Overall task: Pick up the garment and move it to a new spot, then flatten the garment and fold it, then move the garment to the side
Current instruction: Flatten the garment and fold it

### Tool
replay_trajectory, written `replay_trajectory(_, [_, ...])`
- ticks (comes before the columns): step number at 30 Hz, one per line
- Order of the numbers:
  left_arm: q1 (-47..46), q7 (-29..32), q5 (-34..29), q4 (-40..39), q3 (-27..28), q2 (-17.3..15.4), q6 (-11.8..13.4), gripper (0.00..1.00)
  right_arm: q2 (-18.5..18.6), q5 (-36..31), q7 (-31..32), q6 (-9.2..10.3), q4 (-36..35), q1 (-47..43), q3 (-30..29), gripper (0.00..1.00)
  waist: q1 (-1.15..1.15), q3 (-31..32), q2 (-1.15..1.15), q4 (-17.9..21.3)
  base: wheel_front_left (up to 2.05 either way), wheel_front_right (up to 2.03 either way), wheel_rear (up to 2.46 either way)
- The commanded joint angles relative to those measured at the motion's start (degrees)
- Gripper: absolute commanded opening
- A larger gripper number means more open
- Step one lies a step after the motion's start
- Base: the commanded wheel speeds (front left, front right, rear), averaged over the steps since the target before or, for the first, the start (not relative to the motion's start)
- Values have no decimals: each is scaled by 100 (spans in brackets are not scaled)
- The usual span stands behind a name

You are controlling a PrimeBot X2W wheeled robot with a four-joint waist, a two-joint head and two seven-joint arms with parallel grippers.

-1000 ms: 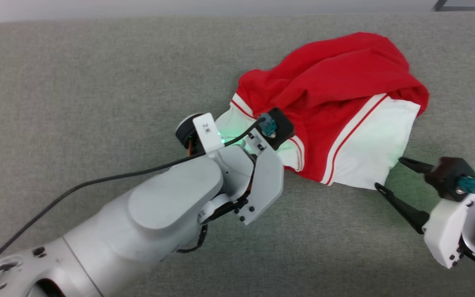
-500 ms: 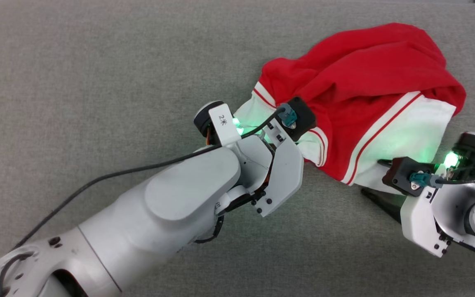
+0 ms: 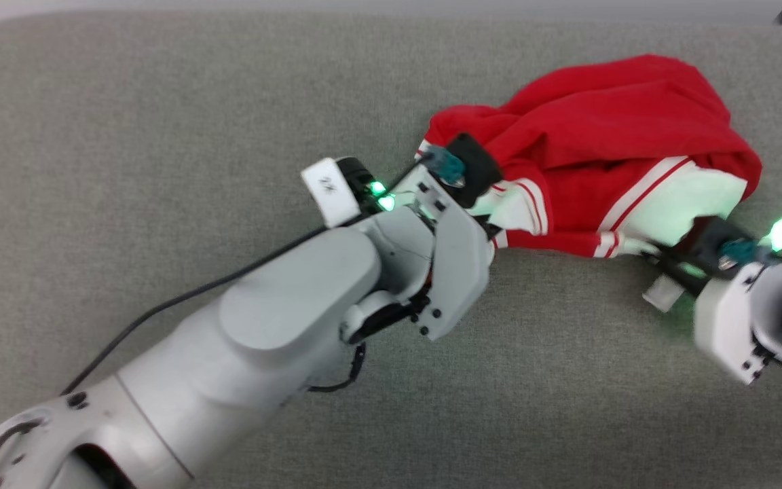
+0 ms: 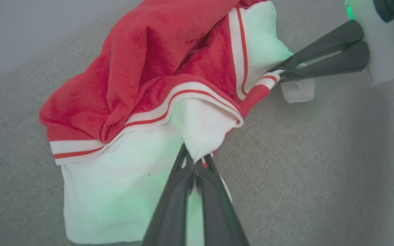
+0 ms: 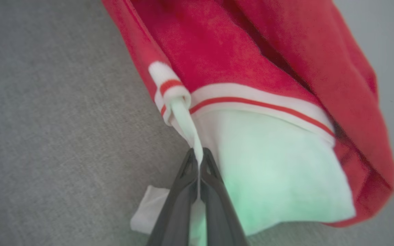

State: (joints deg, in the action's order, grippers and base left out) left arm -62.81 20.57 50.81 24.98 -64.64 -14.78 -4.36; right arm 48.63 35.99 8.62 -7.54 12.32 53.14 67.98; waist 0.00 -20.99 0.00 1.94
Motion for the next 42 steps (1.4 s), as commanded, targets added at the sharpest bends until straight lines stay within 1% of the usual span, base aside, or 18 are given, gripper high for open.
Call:
replay_trajectory(1, [99, -55, 73, -51, 84, -125, 33, 0, 65, 108, -82, 10, 64, -99, -136, 0, 0, 208, 0, -31, 0, 0, 0])
replay_trajectory(8, [388, -194, 372, -541, 406, -614, 202, 0, 368, 309, -246, 9, 149, -334, -648, 0, 0, 598, 0, -102, 0, 0, 0])
replay_trajectory(9, [388, -194, 372, -541, 406, -614, 202, 0, 368, 309, -246, 9, 149, -334, -648, 0, 0, 598, 0, -102, 0, 0, 0])
replay_trajectory(11, [491, -204, 462, -703, 512, -811, 297, 0, 457, 376, -274, 9, 167, -377, -804, 0, 0, 643, 0, -115, 0, 0, 0])
replay_trajectory(13, [575, -213, 500, -857, 584, -1007, 367, 0, 508, 464, -311, 9, 163, -439, -964, 0, 0, 656, 0, -125, 0, 0, 0])
replay_trajectory(16, [676, -303, 572, -1075, 722, -1203, 477, 0, 615, 548, -357, 9, 230, -458, -1254, 0, 0, 600, 0, -143, 0, 0, 0])
replay_trajectory(18, [676, -391, 644, -1160, 857, -1294, 506, 0, 612, 628, -379, 9, 315, -383, -1464, 0, 0, 527, 0, -141, 0, 0, 0])
replay_trajectory(20, [557, -525, 716, -1127, 1033, -1306, 517, 0, 530, 778, -384, 9, 454, -244, -1690, 0, 0, 444, 0, -144, 0, 0, 0])
replay_trajectory(23, [196, -799, 786, -858, 1346, -1199, 443, 0, 259, 1318, -316, 9, 716, 17, -2069, 0, 0, 305, 0, -134, 0, 0, 0])
replay_trajectory(27, [-483, -1046, 1209, -196, 1949, -859, 312, 0, -22, 1791, -166, 9, 1115, 758, -2469, 0, 0, 58, 0, -120, 0, 0, 0])
replay_trajectory(29, [-927, -1137, 1398, 235, 2256, -693, 273, 0, -170, 1887, -109, 9, 1415, 1236, -2667, 0, 0, -85, 0, -112, 0, 0, 0])
replay_trajectory(32, [-1643, -1340, 1651, 930, 2705, -437, 257, 0, -469, 1905, -85, 9, 1971, 2039, -2975, 0, 0, -307, 0, -80, 0, 0, 0])
replay_trajectory(35, [-2439, -1695, 1701, 1571, 3052, -274, 220, 0, -826, 1793, -180, 9, 2661, 2863, -3284, 0, 0, -522, 0, -58, 0, 0, 0])
replay_trajectory(40, [-3569, -2335, 1858, 2413, 3543, -29, 50, 0, -1263, 1441, -726, 10, 3942, 4237, -3841, 0, 0, -765, 0, -83, 0, 0, 0])
replay_trajectory(42, [-3955, -2559, 1762, 2695, 3591, -30, -13, 0, -1368, 1295, -925, 10, 4312, 4698, -3939, 0, 0, -821, 0, -107, 0, 0, 0])
